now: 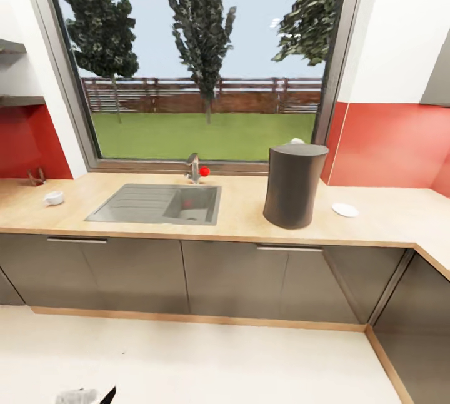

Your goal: Set up a coffee station on the kitchen countertop: keep the coffee maker on the countertop, move the bottle of coffee from the kitchen shelf to the counter next to the coffee maker, place a paper coffee filter on top of the coffee maker, put the saucer next to the coffee maker with the coffee cup on the saucer, and place the electric kettle next to the coffee maker.

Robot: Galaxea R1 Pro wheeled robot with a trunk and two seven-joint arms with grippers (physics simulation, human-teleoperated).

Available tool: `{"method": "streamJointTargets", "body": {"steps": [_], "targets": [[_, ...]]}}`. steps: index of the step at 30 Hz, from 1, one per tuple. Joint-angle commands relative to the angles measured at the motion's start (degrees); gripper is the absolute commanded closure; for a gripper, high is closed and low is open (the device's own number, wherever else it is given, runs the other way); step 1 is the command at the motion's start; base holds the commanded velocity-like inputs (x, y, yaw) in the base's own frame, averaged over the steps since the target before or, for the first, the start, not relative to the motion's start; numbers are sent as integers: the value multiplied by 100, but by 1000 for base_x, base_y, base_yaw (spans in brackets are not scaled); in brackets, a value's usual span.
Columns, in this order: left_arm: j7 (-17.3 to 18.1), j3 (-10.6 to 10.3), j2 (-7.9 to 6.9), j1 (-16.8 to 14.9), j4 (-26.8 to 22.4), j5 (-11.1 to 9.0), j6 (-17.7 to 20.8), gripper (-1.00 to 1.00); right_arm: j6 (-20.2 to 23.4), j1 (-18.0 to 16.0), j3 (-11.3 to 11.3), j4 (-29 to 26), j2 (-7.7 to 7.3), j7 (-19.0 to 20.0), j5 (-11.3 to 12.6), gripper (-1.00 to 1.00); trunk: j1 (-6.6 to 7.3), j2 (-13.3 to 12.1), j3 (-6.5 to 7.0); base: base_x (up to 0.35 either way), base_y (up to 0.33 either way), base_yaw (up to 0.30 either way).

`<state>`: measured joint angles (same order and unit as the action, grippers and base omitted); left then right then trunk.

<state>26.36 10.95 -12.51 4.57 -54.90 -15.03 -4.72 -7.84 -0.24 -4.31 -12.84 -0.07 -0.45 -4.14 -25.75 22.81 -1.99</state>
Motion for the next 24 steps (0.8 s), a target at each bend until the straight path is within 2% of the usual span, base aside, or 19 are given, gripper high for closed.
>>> {"method": "streamJointTargets", "body": {"steps": [1,4,5,9,12,17,19,24], "targets": [[-6,5,0,-8,184,6,8,-100,-17,-3,-43,1,4,2,-43,-100,-4,11,-10,0,0,190],[-334,5,2,-22,885,175,57,-100,-16,-3,-43,1,4,2,-43,-100,-4,11,-10,0,0,130],[-408,3,2,-23,974,187,64,-100,-16,-3,-43,1,3,2,-45,-100,-4,11,-10,0,0,73],[-1135,-10,10,-26,1534,225,201,-100,-16,-3,-43,1,-6,2,-58,-100,-4,11,-10,0,0,27],[-1497,-17,11,-26,1692,233,566,-100,-16,-3,-37,1,-9,2,-60,-100,-4,11,-10,0,0,7],[-1785,-21,11,-22,1756,252,1331,-100,-16,-3,-40,1,-12,12,-55,-100,-4,11,-10,0,0,2],[-1909,-20,11,-19,1766,342,1684,-100,-16,-3,-42,1,-21,26,-50,-100,-4,11,-10,0,0,0],[-2202,-11,14,-18,1771,536,1942,-100,-16,-3,-40,1,-27,47,-45,-100,-4,11,-10,0,0,0]]}}
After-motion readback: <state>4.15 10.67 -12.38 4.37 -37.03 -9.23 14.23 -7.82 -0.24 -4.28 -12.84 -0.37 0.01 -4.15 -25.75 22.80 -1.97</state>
